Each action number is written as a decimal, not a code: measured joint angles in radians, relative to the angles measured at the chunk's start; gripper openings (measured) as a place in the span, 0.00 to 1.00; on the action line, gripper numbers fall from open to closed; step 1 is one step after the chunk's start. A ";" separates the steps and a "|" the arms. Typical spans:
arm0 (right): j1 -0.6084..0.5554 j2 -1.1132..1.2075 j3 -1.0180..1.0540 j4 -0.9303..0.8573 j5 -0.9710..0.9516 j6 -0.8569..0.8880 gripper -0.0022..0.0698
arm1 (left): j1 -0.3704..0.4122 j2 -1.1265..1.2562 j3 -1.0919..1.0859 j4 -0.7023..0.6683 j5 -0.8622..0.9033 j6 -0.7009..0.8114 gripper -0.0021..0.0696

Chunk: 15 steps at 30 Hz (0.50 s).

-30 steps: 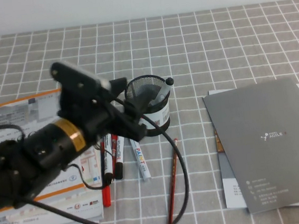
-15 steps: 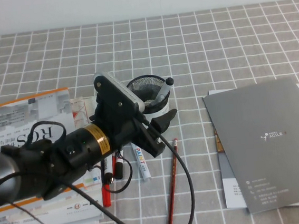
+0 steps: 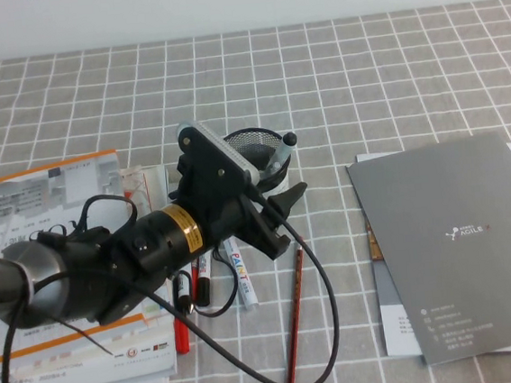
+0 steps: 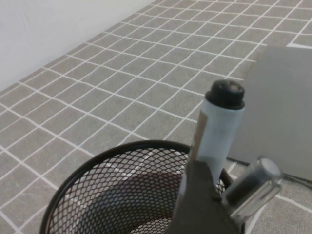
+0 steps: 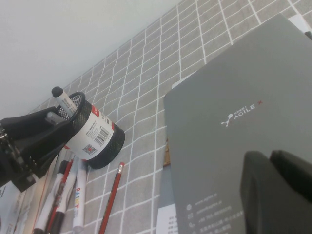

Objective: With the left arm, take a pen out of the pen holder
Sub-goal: 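Take a marker out of the pen holder and lay it on the table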

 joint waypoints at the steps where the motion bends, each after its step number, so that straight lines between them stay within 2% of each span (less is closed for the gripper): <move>1: 0.000 0.000 0.000 0.000 0.000 0.000 0.01 | 0.000 0.000 0.000 -0.005 0.000 0.000 0.64; 7: 0.000 0.000 0.000 0.000 0.000 0.000 0.01 | 0.000 0.006 0.000 -0.024 0.000 0.009 0.49; 12: 0.000 0.000 0.000 0.000 0.000 0.000 0.01 | 0.000 0.013 0.000 -0.052 0.000 0.041 0.44; 15: 0.000 0.000 0.000 0.000 0.000 0.000 0.01 | 0.000 0.015 0.000 -0.066 0.000 0.044 0.37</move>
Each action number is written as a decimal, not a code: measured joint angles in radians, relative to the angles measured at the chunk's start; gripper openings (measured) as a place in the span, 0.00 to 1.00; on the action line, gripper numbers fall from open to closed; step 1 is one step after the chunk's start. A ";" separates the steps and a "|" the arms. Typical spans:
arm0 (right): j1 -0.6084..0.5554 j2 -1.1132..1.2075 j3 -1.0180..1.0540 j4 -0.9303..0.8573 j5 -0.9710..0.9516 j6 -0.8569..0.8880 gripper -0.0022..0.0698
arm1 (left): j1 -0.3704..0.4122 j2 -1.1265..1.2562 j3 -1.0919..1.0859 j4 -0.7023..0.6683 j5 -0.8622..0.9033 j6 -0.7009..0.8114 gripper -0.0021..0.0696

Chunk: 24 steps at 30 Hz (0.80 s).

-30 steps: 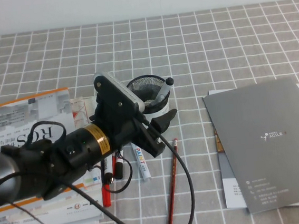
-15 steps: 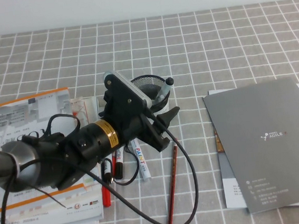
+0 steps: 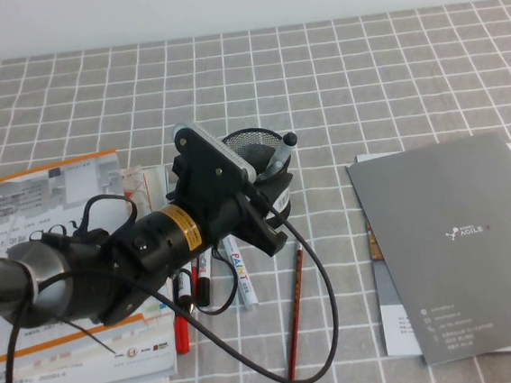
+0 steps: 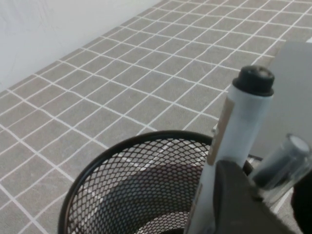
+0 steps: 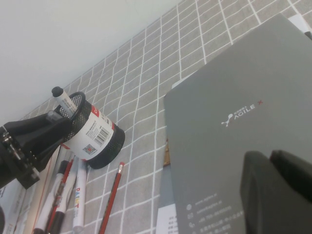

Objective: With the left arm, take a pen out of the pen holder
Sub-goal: 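Take a marker out of the pen holder and lay it on the table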

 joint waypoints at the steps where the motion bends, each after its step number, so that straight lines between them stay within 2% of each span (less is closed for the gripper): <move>1: 0.000 0.000 0.000 0.000 0.000 0.000 0.01 | 0.000 0.000 0.000 -0.004 0.000 0.000 0.33; 6: 0.000 0.000 0.000 0.000 0.000 0.000 0.01 | 0.000 0.000 0.000 -0.007 -0.010 0.009 0.17; 15: 0.000 0.000 0.000 0.000 0.000 0.000 0.01 | 0.000 -0.028 -0.002 0.000 -0.015 0.011 0.11; 24: 0.000 0.000 0.000 0.000 0.000 0.000 0.01 | 0.000 -0.105 -0.002 0.019 0.005 0.010 0.11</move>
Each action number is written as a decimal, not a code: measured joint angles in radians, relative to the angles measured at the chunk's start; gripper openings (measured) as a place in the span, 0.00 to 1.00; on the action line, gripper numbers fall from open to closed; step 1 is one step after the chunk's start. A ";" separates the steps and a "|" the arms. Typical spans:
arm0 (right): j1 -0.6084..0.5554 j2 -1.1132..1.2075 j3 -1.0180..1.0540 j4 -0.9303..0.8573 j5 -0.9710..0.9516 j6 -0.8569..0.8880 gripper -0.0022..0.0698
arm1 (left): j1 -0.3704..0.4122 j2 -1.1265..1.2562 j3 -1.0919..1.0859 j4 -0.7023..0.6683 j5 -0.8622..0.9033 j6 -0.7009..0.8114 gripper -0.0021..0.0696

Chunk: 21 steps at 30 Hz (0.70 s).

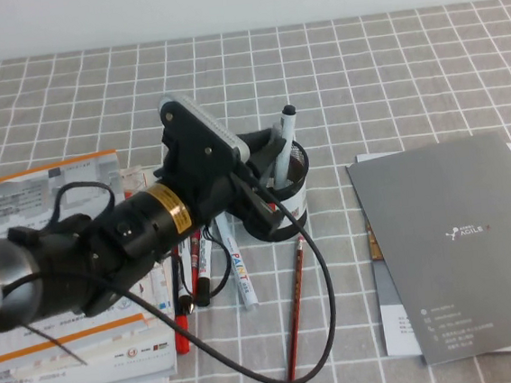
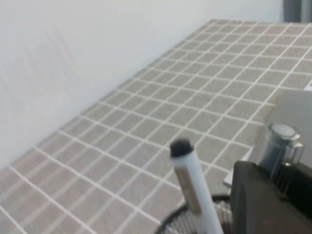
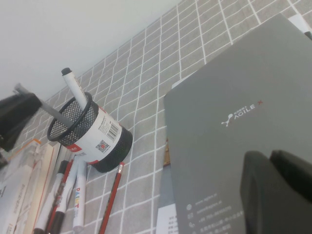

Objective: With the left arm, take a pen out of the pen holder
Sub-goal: 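Take a marker out of the pen holder and lay it on the table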

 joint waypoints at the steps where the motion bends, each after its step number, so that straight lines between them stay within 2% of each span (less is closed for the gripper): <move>1: 0.000 0.000 0.000 0.000 0.000 0.000 0.01 | 0.000 -0.011 0.000 0.004 0.002 0.007 0.11; 8: 0.000 0.000 0.000 0.000 0.000 0.000 0.01 | 0.000 -0.187 0.000 0.028 0.101 0.047 0.11; 12: 0.000 0.000 0.000 0.000 0.000 0.000 0.01 | 0.000 -0.314 0.000 0.065 0.246 -0.077 0.11; 14: 0.000 0.000 0.000 0.000 0.000 0.000 0.01 | 0.008 -0.373 0.000 0.118 0.306 -0.236 0.11; 17: 0.000 0.000 0.000 0.000 0.000 0.000 0.01 | 0.046 -0.457 0.000 0.269 0.383 -0.597 0.11; 20: 0.000 0.000 0.000 0.000 0.000 0.000 0.01 | 0.091 -0.510 0.000 0.487 0.452 -0.995 0.11; 21: 0.000 0.000 0.000 0.000 0.000 0.000 0.01 | 0.110 -0.526 0.000 0.614 0.473 -1.147 0.11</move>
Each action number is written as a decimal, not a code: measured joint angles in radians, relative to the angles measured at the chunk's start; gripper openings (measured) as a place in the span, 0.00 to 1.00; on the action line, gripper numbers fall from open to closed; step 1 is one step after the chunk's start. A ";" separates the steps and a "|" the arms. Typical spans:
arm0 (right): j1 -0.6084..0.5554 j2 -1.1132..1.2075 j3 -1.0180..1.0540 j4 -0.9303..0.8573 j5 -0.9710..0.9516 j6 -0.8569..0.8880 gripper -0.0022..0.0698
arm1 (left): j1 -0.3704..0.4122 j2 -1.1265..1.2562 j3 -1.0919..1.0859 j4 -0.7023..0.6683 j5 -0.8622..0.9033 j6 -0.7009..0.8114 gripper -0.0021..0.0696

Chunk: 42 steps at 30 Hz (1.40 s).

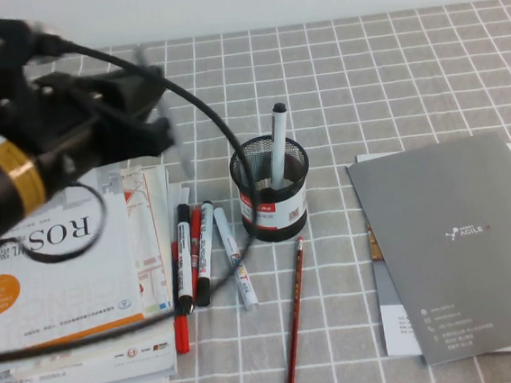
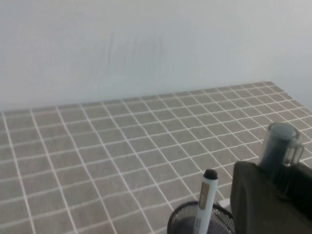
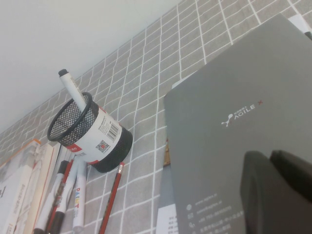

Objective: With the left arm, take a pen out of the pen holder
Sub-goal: 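Take a marker out of the pen holder and lay it on the table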

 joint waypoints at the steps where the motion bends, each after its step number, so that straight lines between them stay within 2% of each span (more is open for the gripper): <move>1: 0.000 0.000 0.000 0.000 0.000 0.000 0.01 | 0.013 -0.006 0.000 0.084 0.005 -0.141 0.11; 2: 0.000 0.000 0.000 0.000 0.000 0.000 0.01 | 0.033 -0.010 0.000 0.198 -0.003 -0.267 0.11; 4: 0.000 0.000 0.000 0.000 0.000 0.000 0.01 | 0.064 -0.010 0.000 0.330 -0.048 -0.461 0.11; 7: 0.000 0.000 0.000 0.000 0.000 0.000 0.01 | 0.113 0.014 0.000 0.443 -0.154 -0.605 0.11; 10: 0.000 0.000 0.000 0.000 0.000 0.000 0.01 | 0.139 0.059 0.000 0.448 -0.239 -0.633 0.11; 14: 0.000 0.000 0.000 0.000 0.000 0.000 0.01 | 0.146 0.113 0.002 0.349 -0.280 -0.530 0.11; 18: 0.000 0.000 0.000 0.000 0.000 0.000 0.01 | 0.147 0.133 0.020 0.132 -0.269 -0.326 0.11; 22: 0.000 0.000 0.000 0.000 0.000 0.000 0.01 | 0.145 0.133 0.053 -0.167 -0.139 -0.028 0.11; 25: 0.000 0.000 0.000 0.000 0.000 0.000 0.01 | 0.125 0.124 0.062 -0.481 0.064 0.363 0.11; 28: 0.000 0.000 0.000 0.000 0.000 0.000 0.01 | 0.101 0.120 0.062 -0.884 0.245 0.801 0.11; 30: 0.000 0.000 0.000 0.000 0.000 0.000 0.01 | 0.081 0.120 0.063 -1.204 0.347 1.138 0.11; 33: 0.000 0.000 0.000 0.000 0.000 0.000 0.01 | 0.072 0.115 0.042 -1.495 0.484 1.437 0.11; 36: 0.000 0.000 0.000 0.000 0.000 0.000 0.01 | 0.072 0.116 0.019 -1.618 0.614 1.541 0.10; 42: 0.000 0.000 0.000 0.000 0.000 0.000 0.01 | 0.072 0.184 -0.056 -1.659 0.725 1.546 0.10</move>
